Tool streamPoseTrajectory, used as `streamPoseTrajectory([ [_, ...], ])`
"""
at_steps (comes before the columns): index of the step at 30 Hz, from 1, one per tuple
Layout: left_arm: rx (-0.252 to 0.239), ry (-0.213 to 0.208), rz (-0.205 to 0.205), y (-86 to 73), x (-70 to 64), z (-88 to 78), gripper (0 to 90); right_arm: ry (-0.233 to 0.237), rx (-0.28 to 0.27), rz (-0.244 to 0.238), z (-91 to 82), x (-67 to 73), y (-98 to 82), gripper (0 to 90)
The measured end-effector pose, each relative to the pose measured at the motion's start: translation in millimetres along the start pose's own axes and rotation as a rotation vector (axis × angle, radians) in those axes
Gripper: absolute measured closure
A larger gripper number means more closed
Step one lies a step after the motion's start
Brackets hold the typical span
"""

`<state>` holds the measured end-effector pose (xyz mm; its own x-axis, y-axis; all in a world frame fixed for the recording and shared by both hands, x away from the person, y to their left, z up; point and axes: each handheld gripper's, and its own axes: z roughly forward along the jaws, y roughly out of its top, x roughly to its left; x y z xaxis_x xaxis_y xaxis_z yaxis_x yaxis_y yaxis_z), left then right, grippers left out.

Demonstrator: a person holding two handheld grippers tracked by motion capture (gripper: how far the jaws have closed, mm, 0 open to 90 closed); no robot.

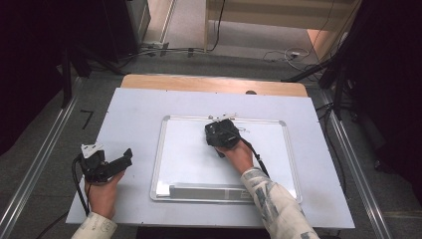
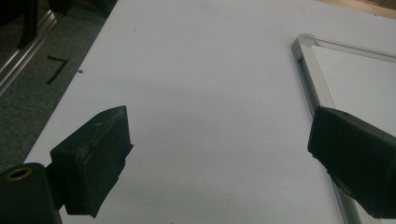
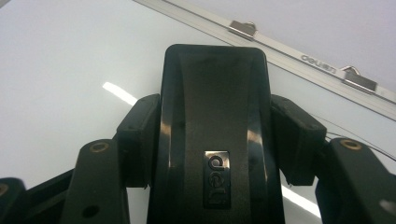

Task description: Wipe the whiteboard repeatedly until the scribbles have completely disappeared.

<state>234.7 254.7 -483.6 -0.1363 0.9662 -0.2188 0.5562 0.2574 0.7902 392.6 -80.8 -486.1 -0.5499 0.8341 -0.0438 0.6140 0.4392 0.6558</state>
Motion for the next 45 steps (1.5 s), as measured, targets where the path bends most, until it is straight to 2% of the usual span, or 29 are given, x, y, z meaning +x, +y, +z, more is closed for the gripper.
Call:
streamPoseTrajectory([
  [10,0.002,0.000,0.002,0.0,-0.7,0.7,6.3,-0.040,0.008,0.038,-0.6,-15.7,-0.4,38.4],
  [15,0.002,-0.001,0.006,0.5,-2.8,1.5,6.3,-0.050,0.011,0.039,2.6,-11.5,3.8,38.3],
  [22,0.004,-0.004,0.008,0.8,-2.5,2.3,6.3,-0.024,0.018,-0.006,5.7,7.8,8.9,38.3],
  [28,0.002,-0.004,0.004,0.8,-2.2,1.7,6.3,-0.002,0.017,-0.026,4.1,13.3,7.1,38.2],
  [31,0.003,-0.003,0.004,0.7,-1.9,1.5,6.3,0.009,0.013,-0.022,3.0,9.8,5.2,38.2],
  [40,0.001,-0.003,0.004,0.6,-1.7,1.9,6.3,-0.018,0.019,0.016,1.6,-6.7,3.8,38.3],
  [45,0.005,-0.003,0.005,0.4,-1.3,2.4,6.4,-0.016,0.018,0.023,2.0,-8.0,4.2,37.9],
])
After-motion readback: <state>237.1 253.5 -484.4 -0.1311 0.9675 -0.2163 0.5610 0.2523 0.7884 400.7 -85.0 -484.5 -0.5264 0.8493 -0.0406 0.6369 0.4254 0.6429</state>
